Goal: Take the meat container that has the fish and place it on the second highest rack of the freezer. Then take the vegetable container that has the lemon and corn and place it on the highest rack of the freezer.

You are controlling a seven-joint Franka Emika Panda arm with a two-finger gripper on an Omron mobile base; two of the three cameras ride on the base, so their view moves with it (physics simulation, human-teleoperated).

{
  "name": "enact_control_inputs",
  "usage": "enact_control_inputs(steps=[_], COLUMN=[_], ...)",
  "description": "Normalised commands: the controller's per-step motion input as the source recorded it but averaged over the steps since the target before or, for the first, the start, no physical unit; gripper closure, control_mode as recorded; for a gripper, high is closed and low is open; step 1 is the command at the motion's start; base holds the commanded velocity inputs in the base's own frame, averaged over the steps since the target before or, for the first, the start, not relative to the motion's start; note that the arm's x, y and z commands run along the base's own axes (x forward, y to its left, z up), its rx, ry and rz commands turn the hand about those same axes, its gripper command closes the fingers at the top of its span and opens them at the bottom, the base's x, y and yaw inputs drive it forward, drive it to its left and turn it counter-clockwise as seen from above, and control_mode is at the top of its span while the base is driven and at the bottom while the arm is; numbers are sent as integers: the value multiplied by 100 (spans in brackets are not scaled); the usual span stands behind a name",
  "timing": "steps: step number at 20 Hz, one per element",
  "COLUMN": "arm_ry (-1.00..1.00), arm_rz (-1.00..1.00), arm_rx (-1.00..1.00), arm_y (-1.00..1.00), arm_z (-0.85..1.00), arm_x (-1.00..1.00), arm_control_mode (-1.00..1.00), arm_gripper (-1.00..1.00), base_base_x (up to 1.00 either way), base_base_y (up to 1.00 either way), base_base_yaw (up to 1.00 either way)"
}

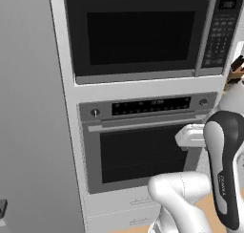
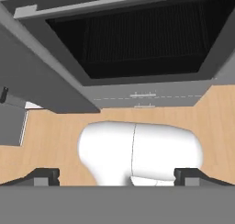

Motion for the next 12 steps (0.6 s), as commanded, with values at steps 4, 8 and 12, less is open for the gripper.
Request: enact_control_inputs(steps=[4,8,12], arm_ry=[0,0,0], arm_rz=[0,0,0], arm_rx=[0,0,0], arm_y=[0,0,0], arm_z=[0,0,0], arm_x=[0,0,0], arm_control_mode=[100,100,100], arm_gripper=[-100,-100,-100], base_base_x=[0,8,35], base_base_y=[-92,-86,-79], base_base_yaw=[0,1,4])
